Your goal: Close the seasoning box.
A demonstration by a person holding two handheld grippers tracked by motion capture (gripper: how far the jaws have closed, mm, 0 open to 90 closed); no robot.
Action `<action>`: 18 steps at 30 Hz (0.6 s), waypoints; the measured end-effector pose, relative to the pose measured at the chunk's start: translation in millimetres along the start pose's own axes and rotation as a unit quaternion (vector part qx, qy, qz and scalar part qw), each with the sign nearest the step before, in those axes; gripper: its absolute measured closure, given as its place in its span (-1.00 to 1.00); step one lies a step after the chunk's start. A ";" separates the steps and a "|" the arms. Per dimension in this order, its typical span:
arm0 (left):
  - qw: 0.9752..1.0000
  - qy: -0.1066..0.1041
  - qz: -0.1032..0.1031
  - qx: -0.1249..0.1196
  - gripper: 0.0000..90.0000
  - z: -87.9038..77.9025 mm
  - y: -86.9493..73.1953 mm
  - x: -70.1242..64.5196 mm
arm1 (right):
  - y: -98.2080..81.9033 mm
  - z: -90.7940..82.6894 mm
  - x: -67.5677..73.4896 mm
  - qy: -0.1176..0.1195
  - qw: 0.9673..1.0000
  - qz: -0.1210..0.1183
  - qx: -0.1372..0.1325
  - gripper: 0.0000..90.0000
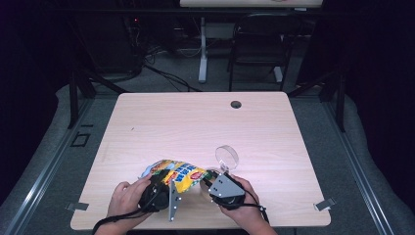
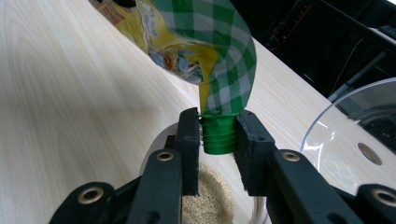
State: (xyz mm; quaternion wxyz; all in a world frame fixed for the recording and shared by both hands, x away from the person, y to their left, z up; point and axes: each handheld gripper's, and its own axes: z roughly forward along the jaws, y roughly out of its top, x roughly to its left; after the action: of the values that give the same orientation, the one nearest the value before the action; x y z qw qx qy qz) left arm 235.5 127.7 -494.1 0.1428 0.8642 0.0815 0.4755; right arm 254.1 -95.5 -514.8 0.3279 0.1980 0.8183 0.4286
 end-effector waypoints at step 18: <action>0.997 -0.035 -0.061 -0.015 0.81 7.9 -12.4 -3.4 | 1.0 0.3 1.8 0.004 1.000 -0.004 -0.003 0.61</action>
State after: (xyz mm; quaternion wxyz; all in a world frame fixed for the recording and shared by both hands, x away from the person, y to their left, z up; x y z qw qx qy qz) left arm 240.3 137.1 -504.8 0.1874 0.8713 0.1214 0.4370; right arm 253.1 -93.8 -514.8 0.3265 0.1923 0.8193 0.4304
